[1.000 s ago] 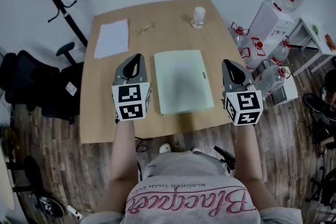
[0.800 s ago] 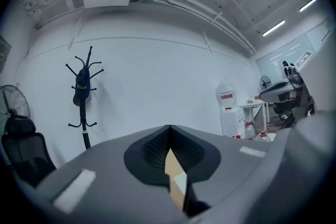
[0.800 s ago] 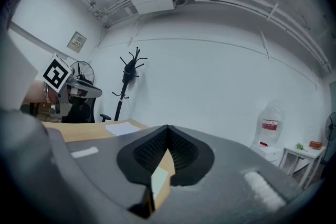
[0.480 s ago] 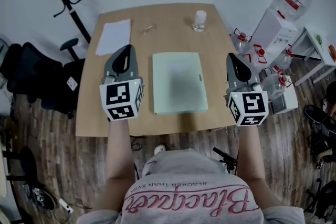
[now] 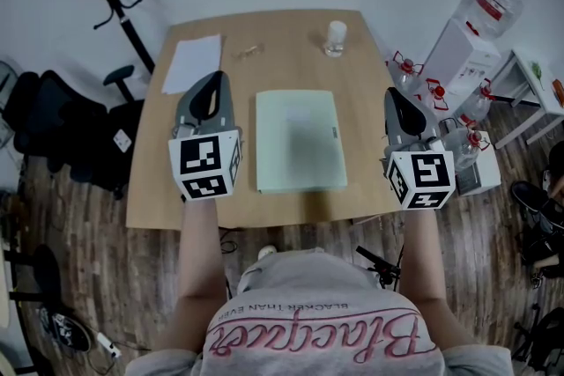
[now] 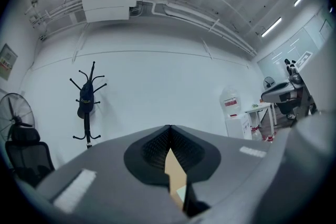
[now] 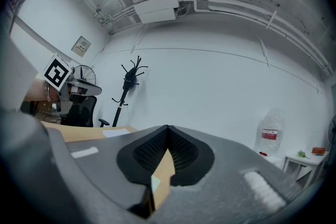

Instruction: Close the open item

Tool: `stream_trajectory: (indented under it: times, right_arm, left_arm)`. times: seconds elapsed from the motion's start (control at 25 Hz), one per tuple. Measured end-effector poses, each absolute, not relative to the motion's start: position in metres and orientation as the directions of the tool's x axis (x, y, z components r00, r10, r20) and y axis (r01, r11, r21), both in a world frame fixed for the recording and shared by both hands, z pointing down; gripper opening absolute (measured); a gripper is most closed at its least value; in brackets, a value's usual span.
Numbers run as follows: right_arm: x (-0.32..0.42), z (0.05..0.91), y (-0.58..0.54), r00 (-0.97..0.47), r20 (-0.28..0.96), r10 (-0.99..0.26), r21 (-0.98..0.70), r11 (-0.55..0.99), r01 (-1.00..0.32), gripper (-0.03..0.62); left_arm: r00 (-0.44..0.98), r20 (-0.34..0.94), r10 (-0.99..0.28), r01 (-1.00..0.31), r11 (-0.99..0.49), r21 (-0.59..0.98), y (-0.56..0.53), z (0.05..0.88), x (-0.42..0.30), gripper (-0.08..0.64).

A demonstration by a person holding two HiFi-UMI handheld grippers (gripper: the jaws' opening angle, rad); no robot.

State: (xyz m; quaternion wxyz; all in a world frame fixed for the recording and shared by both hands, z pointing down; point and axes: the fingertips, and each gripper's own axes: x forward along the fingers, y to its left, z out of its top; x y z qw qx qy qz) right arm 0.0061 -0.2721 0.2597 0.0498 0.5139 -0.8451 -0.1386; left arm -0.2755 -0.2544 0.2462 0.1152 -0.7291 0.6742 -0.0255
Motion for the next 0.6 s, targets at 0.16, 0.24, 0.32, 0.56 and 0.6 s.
stream_trajectory:
  times: [0.16,0.24,0.32,0.56,0.6]
  right_arm:
    - [0.0066,0.2592,-0.2731,-0.464,-0.057,-0.884,0.291,0.43,-0.855,0.002]
    - [0.0077,0.258,-0.2737,-0.463,-0.058,-0.885,0.293,0.428,-0.855,0.002]
    - [0.0085,0.2568,-0.2743,-0.46,-0.06,-0.886,0.292,0.425,-0.857,0.002]
    - [0.0059,0.2567,-0.2746,-0.463,-0.061,-0.884,0.298,0.427,-0.854,0.002]
    - [0.0053,0.257,-0.2746,-0.464,-0.061,-0.884,0.3,0.427,-0.853,0.002]
  left_arm:
    - [0.091,-0.125,-0.988,-0.976,-0.064,-0.206,-0.2544,0.2453,-0.277,0.014]
    - [0.094,-0.131,-0.987,-0.977,-0.066,-0.204,-0.2549,0.2443,-0.2765,0.015]
    - [0.098,-0.134,-0.986,-0.976,-0.069,-0.208,-0.2555,0.2432,-0.2759,0.015]
    - [0.102,-0.143,-0.985,-0.975,-0.071,-0.21,-0.2556,0.2418,-0.2775,0.015]
    - [0.102,-0.145,-0.984,-0.975,-0.071,-0.209,-0.2554,0.2417,-0.278,0.015]
